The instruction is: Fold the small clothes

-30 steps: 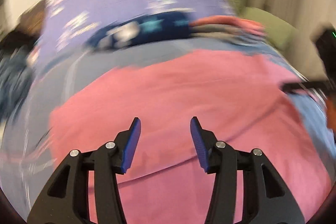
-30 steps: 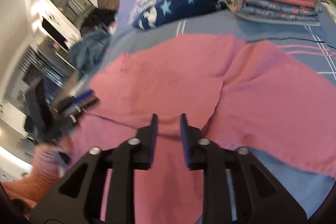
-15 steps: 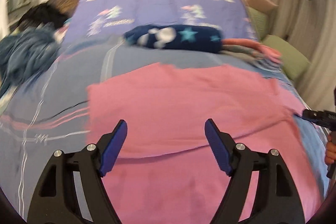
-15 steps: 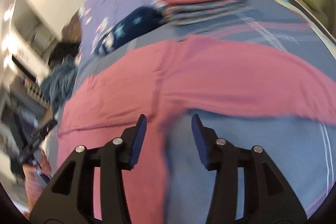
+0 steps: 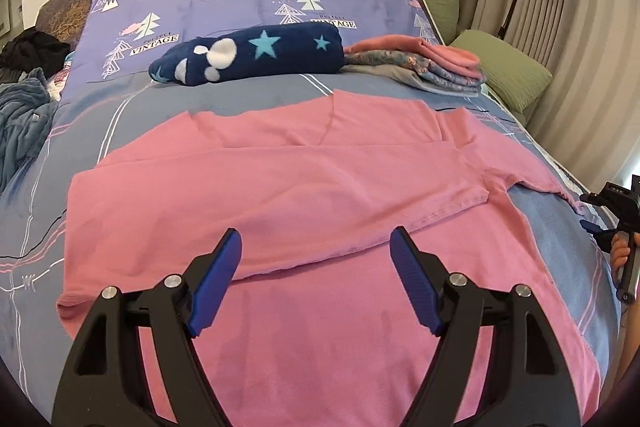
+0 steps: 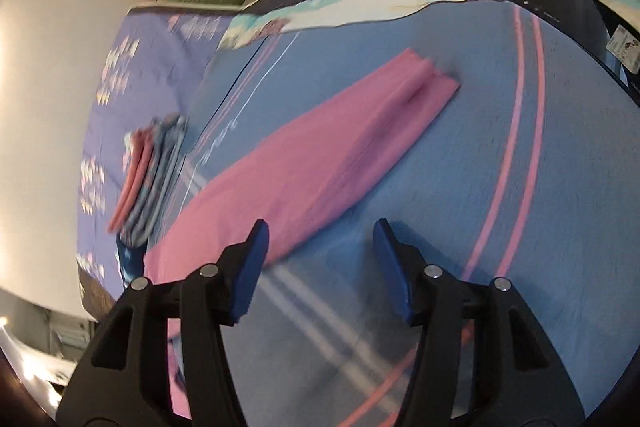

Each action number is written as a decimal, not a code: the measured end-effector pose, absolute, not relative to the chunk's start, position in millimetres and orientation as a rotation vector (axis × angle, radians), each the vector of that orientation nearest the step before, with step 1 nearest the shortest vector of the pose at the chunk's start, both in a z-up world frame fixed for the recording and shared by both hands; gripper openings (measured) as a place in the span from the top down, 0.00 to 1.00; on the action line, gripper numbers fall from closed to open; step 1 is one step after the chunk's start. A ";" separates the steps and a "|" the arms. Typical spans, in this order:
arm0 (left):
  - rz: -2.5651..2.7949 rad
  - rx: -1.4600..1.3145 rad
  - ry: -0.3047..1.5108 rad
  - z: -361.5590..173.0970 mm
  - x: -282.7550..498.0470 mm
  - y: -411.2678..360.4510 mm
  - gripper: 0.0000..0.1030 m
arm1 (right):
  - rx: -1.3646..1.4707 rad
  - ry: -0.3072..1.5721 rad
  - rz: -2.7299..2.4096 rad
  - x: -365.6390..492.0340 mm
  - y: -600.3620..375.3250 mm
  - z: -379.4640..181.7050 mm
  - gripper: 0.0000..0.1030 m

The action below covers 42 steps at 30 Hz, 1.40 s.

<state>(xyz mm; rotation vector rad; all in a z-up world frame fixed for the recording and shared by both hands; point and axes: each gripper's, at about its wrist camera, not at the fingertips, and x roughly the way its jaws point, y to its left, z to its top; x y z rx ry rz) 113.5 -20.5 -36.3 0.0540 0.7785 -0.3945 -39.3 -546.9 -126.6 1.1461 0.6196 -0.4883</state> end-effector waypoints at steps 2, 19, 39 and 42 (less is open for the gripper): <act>-0.385 0.031 0.786 -36.1 117.6 -23.2 0.25 | 1.164 0.609 -0.493 -33.0 -558.7 -131.8 0.40; -0.343 -0.126 0.831 -50.2 143.4 -7.1 0.25 | 1.170 0.483 -0.487 -5.6 -574.3 -85.5 0.95; -0.407 -0.479 0.810 -62.7 144.2 68.3 0.25 | 0.322 0.876 0.379 145.6 -186.3 -55.0 0.54; -0.458 -0.513 0.824 -65.6 146.7 66.0 0.25 | 0.263 0.872 0.342 138.0 -189.8 -54.8 0.54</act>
